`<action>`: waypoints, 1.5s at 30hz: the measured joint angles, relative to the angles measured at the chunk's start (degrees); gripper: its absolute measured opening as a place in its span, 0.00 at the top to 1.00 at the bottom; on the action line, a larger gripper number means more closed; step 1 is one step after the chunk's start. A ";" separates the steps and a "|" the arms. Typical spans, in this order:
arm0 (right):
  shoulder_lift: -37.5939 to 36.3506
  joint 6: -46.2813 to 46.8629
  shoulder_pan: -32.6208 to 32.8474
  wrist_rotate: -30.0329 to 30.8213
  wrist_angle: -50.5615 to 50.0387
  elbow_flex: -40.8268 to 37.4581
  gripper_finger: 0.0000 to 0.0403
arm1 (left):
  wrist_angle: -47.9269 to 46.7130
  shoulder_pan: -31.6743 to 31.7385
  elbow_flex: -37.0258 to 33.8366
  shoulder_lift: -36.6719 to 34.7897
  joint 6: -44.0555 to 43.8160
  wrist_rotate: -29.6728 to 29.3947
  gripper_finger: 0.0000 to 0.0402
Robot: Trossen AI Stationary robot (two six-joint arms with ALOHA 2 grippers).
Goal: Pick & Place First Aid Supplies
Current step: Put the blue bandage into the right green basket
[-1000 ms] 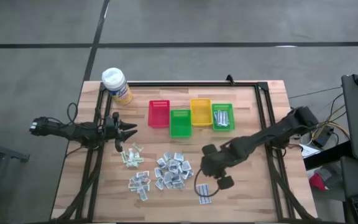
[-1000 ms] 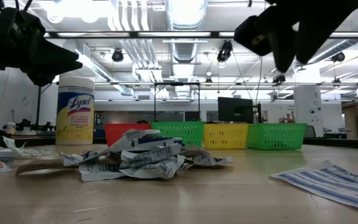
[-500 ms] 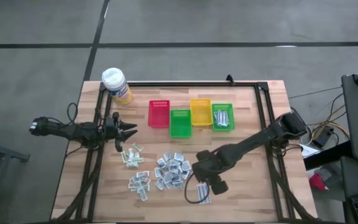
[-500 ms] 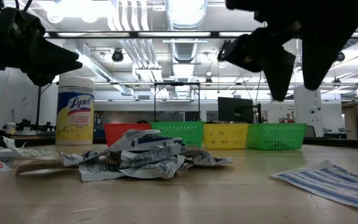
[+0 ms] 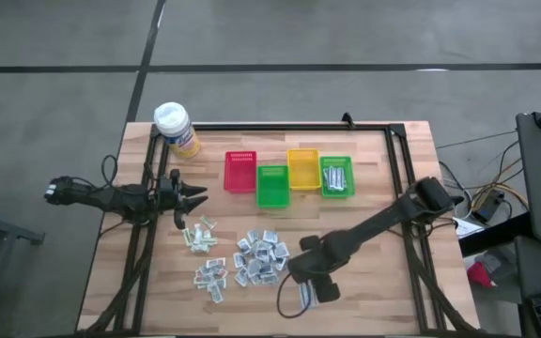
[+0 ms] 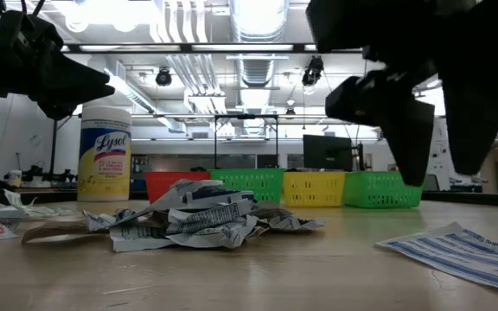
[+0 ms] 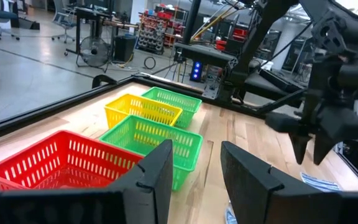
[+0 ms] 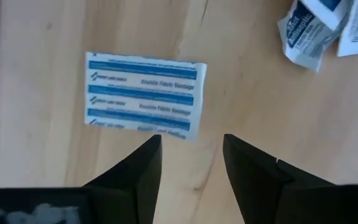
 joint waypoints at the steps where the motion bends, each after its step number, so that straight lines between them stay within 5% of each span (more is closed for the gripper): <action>1: 0.86 0.00 0.17 0.20 -0.05 0.53 0.59 | 0.00 0.00 0.00 0.00 -0.02 0.00 0.67; 21: 9.75 1.33 0.40 3.67 -1.48 5.69 0.60 | 0.02 0.01 0.00 0.00 -0.02 0.00 0.67; 45: 9.65 0.49 0.44 6.89 -6.86 6.81 0.98 | 0.04 0.02 0.00 0.00 -0.02 0.02 0.67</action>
